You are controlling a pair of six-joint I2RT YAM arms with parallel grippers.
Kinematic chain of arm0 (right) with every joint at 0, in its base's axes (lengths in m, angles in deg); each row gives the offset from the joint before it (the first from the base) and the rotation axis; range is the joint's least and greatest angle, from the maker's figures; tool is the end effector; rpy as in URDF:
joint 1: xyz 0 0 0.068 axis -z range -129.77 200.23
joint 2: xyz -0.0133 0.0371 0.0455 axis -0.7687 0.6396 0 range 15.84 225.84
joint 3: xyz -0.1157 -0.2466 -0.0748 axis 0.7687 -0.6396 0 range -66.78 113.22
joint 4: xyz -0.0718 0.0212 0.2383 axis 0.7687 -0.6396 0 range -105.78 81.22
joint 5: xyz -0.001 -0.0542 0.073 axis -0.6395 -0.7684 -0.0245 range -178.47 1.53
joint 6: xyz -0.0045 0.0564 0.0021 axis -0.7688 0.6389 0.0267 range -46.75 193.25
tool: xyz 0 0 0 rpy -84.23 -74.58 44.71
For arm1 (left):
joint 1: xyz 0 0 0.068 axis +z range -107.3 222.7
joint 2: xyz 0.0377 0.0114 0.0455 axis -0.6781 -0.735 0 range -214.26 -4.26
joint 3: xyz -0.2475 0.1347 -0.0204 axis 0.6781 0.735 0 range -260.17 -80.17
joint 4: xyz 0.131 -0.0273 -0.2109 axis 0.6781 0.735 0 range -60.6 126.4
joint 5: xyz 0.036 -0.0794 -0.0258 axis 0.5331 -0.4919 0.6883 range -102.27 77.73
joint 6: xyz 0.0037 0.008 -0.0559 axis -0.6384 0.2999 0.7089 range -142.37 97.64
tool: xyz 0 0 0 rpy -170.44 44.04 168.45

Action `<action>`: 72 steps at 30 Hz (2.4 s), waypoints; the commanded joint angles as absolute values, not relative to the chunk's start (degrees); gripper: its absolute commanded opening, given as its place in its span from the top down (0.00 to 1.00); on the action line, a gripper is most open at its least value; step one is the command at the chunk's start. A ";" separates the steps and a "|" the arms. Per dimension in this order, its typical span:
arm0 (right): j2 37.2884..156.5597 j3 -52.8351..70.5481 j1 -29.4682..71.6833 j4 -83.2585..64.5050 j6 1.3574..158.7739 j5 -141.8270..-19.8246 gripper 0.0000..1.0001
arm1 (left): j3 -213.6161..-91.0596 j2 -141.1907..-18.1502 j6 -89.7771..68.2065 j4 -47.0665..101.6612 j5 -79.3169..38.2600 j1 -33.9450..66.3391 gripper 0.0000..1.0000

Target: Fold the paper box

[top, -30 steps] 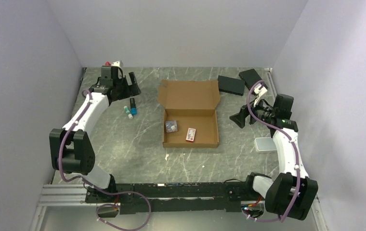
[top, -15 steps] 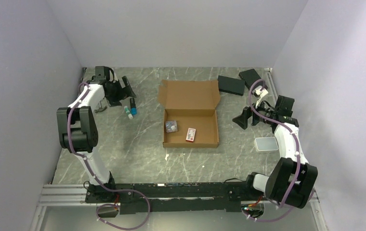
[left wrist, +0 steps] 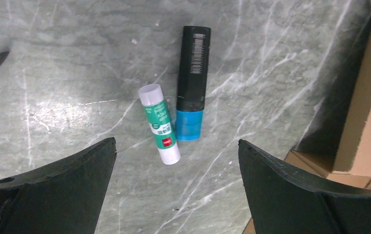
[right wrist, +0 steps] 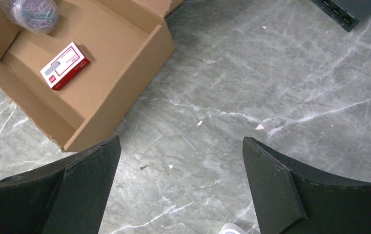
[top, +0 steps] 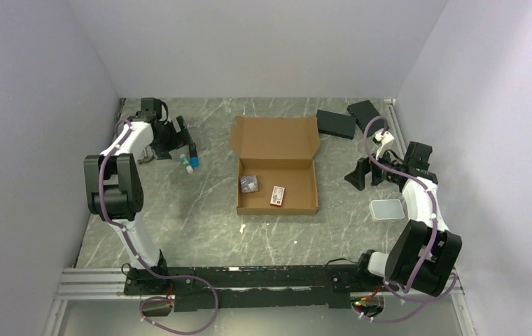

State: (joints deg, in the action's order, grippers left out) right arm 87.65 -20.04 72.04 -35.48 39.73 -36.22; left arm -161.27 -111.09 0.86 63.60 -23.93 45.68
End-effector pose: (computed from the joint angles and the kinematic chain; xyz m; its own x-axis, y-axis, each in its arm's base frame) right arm 0.2264 -0.0569 0.2524 -0.4827 -0.1711 -0.8589 -0.5920 0.7865 0.1760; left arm 0.3912 0.0123 0.2314 -0.8140 -0.4291 -0.3915 -0.2946 0.8859 -0.3584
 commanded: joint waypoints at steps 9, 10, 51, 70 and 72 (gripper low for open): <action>86.27 -18.25 72.53 -35.55 37.91 -35.28 0.00 | -166.04 -112.09 1.46 67.46 -12.75 39.75 0.01; 86.05 -18.26 72.52 -35.52 37.91 -35.10 0.00 | -166.30 -112.12 1.99 67.35 -13.62 39.71 0.01; 82.98 -18.46 71.24 -35.24 38.84 -33.12 0.00 | -186.69 -134.65 -1.54 79.66 -6.13 34.97 0.52; 81.23 -18.54 71.21 -35.24 38.71 -32.66 0.00 | -176.91 -119.83 -1.88 73.82 -9.64 31.61 0.99; 81.23 -18.53 71.15 -35.24 38.71 -32.57 0.00 | -173.00 -115.32 -1.74 71.56 -11.63 31.59 1.00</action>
State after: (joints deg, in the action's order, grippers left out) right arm 82.54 -20.04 71.40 -35.74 39.36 -35.19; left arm -176.98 -126.74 -1.72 76.25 -7.16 31.93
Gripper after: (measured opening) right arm 0.994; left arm 0.323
